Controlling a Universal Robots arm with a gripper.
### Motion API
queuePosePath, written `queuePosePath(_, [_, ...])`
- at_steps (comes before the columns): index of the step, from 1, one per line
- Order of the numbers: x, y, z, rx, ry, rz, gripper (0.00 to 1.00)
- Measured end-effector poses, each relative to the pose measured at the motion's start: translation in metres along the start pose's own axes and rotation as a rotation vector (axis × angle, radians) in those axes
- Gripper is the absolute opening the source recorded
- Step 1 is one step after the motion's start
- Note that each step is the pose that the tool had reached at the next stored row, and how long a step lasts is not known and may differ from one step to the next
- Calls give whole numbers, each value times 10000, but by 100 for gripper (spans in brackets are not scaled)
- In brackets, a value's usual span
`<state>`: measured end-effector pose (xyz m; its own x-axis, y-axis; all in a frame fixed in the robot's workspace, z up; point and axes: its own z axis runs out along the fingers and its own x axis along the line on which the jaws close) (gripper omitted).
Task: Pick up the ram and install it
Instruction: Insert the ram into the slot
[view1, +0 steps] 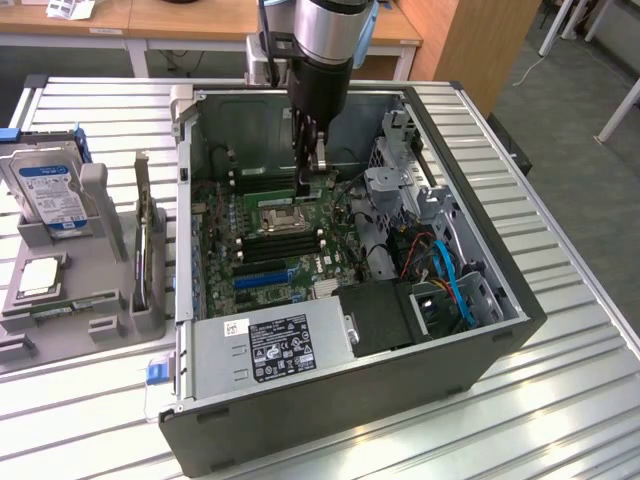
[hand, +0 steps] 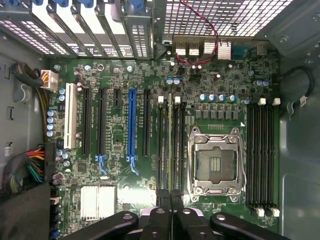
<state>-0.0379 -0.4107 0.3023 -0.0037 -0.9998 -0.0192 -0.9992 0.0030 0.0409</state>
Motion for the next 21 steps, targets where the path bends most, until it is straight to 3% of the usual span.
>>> queuePosePath(21, [7, -9, 228, 2, 0, 34, 12])
